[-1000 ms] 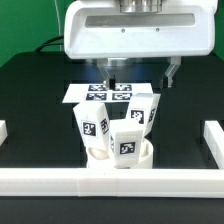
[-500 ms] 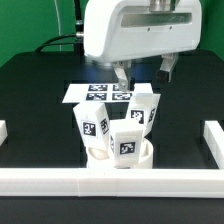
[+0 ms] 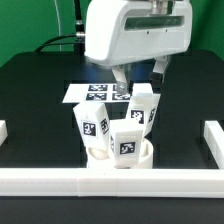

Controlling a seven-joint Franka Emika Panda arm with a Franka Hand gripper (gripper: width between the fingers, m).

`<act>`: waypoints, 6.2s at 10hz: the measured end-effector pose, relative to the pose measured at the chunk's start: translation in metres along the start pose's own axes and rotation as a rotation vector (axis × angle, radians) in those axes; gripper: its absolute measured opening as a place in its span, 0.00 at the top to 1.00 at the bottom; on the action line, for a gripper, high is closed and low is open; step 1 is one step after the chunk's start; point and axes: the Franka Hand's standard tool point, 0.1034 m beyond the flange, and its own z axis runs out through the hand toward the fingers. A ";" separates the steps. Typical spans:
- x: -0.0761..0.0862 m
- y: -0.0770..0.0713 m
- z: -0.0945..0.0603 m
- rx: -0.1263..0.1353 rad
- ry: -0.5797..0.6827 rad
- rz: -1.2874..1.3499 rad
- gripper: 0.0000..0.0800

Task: Assemble stool

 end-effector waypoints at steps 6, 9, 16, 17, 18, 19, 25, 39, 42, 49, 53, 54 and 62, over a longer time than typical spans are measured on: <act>-0.009 0.000 0.015 0.006 -0.026 0.006 0.19; -0.006 -0.004 0.018 0.009 -0.029 0.013 0.19; -0.004 -0.002 0.021 0.006 -0.033 0.060 0.57; -0.007 -0.001 0.021 0.018 -0.042 0.147 0.57; -0.016 0.002 0.021 0.048 -0.068 0.249 0.57; -0.020 0.004 0.021 0.052 -0.076 0.403 0.57; -0.021 0.008 0.021 0.056 -0.073 0.967 0.57; -0.020 0.019 0.023 0.141 -0.025 2.175 0.57; -0.021 0.019 0.024 0.139 -0.027 2.173 0.43; -0.024 0.024 0.008 0.162 -0.048 2.126 0.19; -0.022 0.024 0.007 0.096 -0.040 1.864 0.19; -0.021 0.025 0.005 0.089 -0.030 1.755 0.19; -0.022 0.025 -0.001 0.096 -0.010 1.221 0.19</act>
Offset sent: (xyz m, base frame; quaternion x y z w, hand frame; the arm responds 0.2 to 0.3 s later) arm 0.0063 0.0063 -0.0113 -0.0002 0.0196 -0.0148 0.9997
